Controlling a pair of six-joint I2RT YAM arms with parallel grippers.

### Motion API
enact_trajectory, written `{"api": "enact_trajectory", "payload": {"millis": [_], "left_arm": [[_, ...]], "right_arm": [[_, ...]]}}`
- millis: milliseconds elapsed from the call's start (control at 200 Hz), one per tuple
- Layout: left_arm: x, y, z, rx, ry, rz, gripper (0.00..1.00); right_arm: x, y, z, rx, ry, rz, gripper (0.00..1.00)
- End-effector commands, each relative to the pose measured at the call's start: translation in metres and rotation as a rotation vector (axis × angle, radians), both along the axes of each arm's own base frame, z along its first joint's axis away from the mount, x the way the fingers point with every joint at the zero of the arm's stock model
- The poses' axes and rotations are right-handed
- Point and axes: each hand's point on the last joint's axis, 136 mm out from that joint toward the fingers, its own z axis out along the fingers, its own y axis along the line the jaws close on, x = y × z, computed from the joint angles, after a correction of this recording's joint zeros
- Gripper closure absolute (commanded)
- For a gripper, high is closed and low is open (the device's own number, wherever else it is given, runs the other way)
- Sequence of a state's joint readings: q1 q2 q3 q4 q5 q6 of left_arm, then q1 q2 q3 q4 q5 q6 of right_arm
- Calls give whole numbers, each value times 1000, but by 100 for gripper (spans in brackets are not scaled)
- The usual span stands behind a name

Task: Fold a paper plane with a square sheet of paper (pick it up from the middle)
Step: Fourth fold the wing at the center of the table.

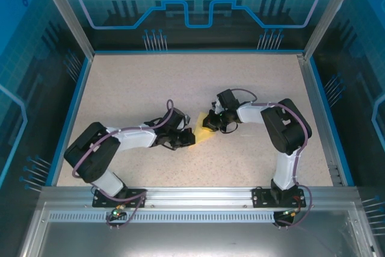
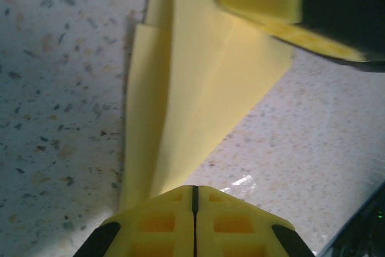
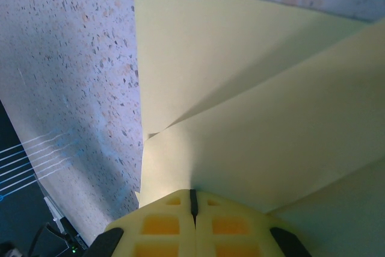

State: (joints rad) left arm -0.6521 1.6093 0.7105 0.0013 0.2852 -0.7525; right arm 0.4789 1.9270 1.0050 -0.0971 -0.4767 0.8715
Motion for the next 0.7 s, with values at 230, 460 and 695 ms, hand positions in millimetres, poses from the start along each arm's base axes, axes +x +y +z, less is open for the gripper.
{"api": "enact_trajectory", "payload": {"millis": [230, 460, 695], "left_arm": [[-8, 14, -22, 99, 75, 26, 92], [-13, 24, -27, 140, 93, 38, 92], [-18, 34, -30, 152, 114, 71, 93]], "right_arm": [[-35, -50, -69, -269, 175, -57, 100], [-36, -52, -71, -275, 178, -60, 100], [-37, -54, -73, -286, 190, -62, 100]]}}
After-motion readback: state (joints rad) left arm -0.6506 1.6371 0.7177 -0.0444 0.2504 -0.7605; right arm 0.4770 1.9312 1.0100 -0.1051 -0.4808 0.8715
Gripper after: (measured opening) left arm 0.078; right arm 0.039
